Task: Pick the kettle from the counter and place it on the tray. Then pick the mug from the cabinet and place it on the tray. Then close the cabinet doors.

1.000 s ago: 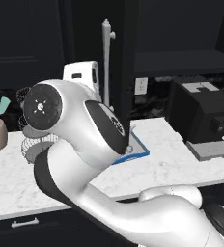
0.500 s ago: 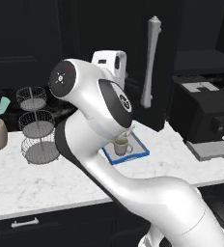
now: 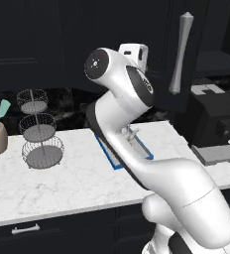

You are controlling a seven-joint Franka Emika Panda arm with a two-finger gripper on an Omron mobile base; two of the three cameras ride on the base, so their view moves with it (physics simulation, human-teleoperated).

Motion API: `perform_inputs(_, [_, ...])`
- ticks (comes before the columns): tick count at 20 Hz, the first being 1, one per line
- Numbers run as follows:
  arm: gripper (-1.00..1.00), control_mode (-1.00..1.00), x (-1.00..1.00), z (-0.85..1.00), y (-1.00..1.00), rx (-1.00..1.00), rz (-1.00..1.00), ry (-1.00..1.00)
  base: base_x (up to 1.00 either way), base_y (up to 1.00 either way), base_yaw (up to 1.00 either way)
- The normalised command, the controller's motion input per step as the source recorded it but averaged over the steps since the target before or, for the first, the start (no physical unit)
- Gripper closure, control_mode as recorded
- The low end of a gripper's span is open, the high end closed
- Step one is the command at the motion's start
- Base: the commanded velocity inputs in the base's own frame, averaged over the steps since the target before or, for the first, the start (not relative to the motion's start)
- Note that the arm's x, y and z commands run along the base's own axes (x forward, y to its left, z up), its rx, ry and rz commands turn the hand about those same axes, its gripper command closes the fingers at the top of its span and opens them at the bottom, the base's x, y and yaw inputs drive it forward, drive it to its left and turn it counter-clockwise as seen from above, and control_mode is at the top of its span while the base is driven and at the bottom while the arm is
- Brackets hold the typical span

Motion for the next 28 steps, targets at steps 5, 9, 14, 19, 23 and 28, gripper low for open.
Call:
perform_inputs(5, [-1.0,-1.0,1.0,-0.21,-0.4,0.04,0.0,0.0,0.0,0.0,0.0])
perform_inputs(9, [-1.0,-1.0,1.0,-0.23,-0.42,0.04,0.0,0.0,0.0,0.0,0.0])
perform_inputs(14, [-1.0,-1.0,1.0,-0.3,-0.29,0.04,0.07,0.01,0.0,0.0,0.0])
perform_inputs(19, [-1.0,-1.0,0.99,-0.24,-0.2,0.06,0.26,0.08,0.0,0.0,0.0])
perform_inputs(23, [-1.0,-1.0,0.94,-0.21,-0.1,0.05,0.41,0.11,0.0,0.0,0.0])
perform_inputs(28, [-1.0,-1.0,0.64,-0.29,0.01,0.0,0.45,0.05,0.0,0.0,0.0])
